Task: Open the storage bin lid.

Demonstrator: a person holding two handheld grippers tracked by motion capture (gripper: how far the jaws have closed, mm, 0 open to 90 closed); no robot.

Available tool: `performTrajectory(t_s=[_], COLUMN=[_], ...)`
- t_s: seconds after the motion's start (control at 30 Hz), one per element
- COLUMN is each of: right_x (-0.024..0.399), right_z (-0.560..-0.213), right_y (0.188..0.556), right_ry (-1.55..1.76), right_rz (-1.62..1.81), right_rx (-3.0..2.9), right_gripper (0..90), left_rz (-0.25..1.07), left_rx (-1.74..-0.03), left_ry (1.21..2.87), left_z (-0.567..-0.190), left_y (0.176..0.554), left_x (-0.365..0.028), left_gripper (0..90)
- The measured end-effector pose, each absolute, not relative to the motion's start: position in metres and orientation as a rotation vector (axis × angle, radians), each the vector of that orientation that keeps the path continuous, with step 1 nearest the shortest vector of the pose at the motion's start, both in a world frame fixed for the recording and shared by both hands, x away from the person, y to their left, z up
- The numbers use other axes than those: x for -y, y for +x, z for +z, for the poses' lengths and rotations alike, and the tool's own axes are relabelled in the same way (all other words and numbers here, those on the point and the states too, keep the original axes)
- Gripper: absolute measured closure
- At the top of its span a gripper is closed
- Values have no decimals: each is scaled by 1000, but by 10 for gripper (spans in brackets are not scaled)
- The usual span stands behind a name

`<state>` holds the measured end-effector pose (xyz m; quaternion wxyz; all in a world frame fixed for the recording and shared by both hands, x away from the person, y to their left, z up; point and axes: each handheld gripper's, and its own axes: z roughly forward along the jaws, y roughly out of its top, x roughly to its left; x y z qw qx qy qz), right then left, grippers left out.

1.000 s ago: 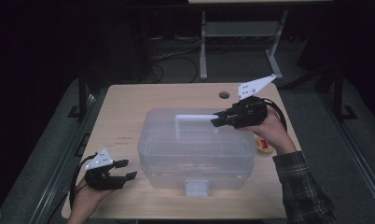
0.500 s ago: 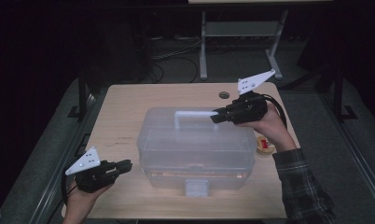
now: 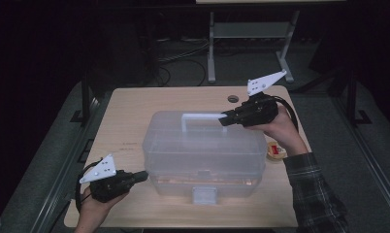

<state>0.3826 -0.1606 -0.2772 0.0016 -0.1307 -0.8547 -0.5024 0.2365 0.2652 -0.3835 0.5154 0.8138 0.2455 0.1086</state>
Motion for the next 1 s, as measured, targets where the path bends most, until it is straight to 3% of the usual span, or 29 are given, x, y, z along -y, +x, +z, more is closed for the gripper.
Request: performTrajectory(t_s=[0.77, 1.0], right_x=[159, 162], right_z=[-273, -272], right_y=[383, 384], right_ry=[-415, -456], right_rz=[-1598, -1665], right_rx=[2753, 2762], right_gripper=[741, 661], left_rz=[277, 292], left_rx=[-567, -556], left_ry=[1879, 1871], left_z=[-378, -374], left_y=[240, 242], left_x=[-264, -264], left_gripper=[898, 898])
